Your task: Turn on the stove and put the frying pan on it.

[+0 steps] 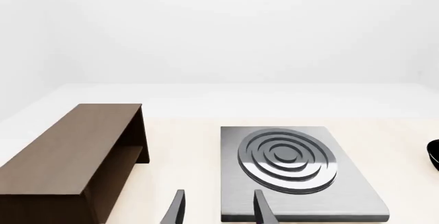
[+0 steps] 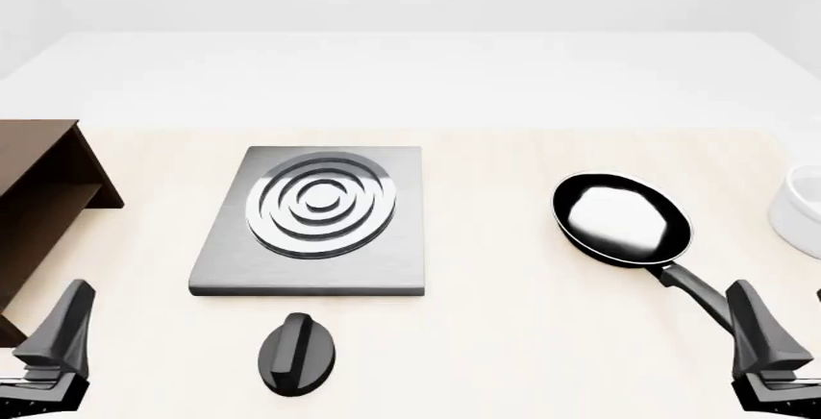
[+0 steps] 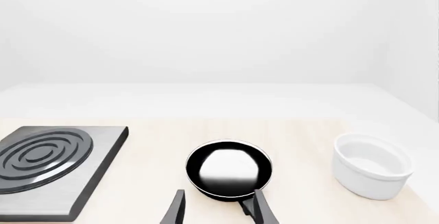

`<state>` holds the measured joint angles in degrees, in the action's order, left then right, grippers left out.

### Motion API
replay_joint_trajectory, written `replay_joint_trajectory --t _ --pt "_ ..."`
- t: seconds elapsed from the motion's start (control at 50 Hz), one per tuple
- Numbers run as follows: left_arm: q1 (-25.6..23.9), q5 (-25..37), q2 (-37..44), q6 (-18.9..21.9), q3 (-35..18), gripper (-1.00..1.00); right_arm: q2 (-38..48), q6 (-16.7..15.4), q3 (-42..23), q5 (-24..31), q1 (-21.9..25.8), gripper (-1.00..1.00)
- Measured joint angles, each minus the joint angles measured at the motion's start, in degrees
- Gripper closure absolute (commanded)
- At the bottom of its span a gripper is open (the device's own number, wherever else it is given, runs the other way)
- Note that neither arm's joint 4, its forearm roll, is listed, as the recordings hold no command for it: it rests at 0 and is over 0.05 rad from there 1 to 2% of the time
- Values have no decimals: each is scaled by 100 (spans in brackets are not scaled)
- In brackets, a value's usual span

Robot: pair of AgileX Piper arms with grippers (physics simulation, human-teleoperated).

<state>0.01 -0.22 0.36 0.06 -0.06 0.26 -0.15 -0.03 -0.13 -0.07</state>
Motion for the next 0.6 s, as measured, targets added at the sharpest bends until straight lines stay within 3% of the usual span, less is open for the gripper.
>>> replay_joint_trajectory --t 0.32,0.6 --pt "38 -207 375 -51 -53 -100 127 -23 -6 -91 -45 -100" --pt "-148 998 1566 -53 -1301 -100 452 -44 -1 -327 -180 -100"
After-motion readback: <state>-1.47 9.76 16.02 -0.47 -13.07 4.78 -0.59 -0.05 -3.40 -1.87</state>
